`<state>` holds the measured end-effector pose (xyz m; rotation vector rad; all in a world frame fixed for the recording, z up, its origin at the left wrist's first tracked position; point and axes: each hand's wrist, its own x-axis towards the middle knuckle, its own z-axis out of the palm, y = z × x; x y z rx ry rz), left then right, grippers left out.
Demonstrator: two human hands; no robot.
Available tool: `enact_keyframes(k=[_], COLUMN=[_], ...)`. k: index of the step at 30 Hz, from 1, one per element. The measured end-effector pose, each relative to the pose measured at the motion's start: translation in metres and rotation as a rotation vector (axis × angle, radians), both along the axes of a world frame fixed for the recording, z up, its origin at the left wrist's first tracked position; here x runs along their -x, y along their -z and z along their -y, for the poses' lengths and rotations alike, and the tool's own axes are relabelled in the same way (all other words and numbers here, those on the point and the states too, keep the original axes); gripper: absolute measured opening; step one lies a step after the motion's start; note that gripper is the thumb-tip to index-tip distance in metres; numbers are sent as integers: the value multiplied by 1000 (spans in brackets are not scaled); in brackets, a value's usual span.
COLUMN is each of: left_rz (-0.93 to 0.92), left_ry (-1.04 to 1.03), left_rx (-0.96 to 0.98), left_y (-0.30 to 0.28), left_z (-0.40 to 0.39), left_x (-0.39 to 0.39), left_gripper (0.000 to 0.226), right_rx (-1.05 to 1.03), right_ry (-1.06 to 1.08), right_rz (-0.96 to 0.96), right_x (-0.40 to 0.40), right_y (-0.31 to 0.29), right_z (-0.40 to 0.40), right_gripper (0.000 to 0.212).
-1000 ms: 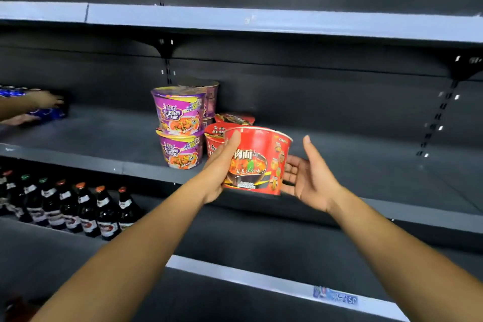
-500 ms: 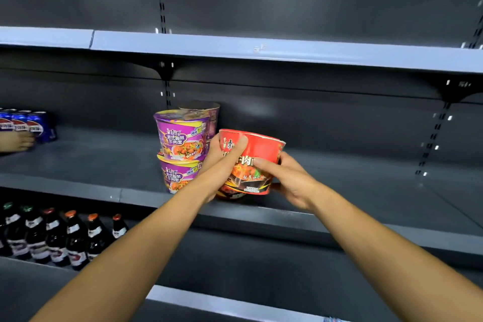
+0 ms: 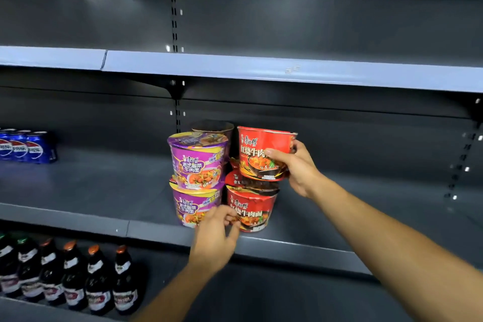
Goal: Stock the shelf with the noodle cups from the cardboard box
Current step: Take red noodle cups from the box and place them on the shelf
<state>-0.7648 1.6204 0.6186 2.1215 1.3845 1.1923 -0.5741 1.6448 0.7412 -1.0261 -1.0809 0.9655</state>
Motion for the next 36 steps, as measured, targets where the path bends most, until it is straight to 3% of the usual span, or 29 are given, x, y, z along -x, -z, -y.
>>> enact_keyframes(k=[4, 8, 11, 17, 24, 28, 32, 36], left_rz=[-72, -343, -430, -432, -376, -378, -373, -382], left_ry=[-43, 28, 5, 15, 60, 74, 68, 54], left_rx=[-262, -232, -180, -173, -167, -174, -168, -139], left_y=[-22, -50, -55, -56, -53, -49, -51, -53], left_z=[-14, -22, -27, -29, -30, -30, -30, -28], left_x=[-4, -17, -23, -22, -16, -15, -17, -19], left_gripper=[28, 43, 43, 40, 40, 41, 41, 41], right_rx=[-12, -19, 14, 141, 202, 211, 212, 217], right_ry=[52, 78, 41, -95, -209, -256, -296, -309], right_rz=[-8, 0, 15, -6, 35, 70, 78, 76], right_x=[1, -8, -17, -23, -34, -41, -43, -45], right_y=[8, 13, 15, 25, 25, 24, 21, 22], right_z=[-37, -71, -93, -125, -133, -135, -134, -137], right_gripper=[65, 76, 65, 80, 63, 69, 55, 63])
